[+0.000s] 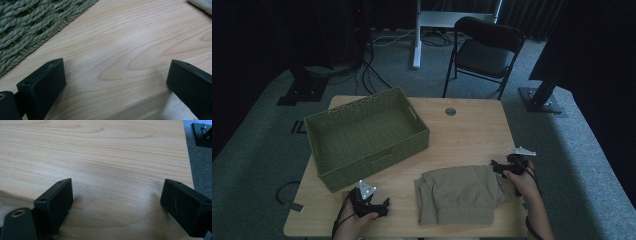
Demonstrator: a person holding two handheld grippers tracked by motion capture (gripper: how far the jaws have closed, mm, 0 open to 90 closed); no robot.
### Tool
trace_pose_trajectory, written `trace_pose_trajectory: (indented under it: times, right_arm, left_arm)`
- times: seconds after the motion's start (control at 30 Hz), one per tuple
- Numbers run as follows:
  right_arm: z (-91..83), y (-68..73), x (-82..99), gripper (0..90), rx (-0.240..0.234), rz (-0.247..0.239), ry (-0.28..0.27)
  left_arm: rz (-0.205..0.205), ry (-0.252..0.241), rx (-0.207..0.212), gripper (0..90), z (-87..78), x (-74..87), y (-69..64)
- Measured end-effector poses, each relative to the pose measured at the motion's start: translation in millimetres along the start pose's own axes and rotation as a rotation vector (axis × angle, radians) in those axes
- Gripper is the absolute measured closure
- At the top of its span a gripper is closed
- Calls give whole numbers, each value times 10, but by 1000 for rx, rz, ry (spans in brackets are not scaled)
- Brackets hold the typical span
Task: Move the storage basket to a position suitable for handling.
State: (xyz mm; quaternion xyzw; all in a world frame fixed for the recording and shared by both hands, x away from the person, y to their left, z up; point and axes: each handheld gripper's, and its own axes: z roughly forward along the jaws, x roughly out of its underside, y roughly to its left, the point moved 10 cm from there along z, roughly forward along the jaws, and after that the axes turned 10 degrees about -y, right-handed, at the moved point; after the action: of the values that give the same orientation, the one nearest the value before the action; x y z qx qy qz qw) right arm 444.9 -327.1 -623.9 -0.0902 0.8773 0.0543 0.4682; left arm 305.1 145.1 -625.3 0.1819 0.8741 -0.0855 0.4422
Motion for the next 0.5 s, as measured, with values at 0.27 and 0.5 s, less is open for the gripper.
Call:
trace_pose_trajectory:
  times: [0.27, 0.5]
  right_arm:
    - [-4, 6, -15, 118, -34, 14, -12]
    - [13, 11, -41, 125, -52, 24, -20]
  left_arm:
    - [44, -5, 54, 48, -58, 36, -70]
    - [58, -5, 34, 62, -76, 31, -38]
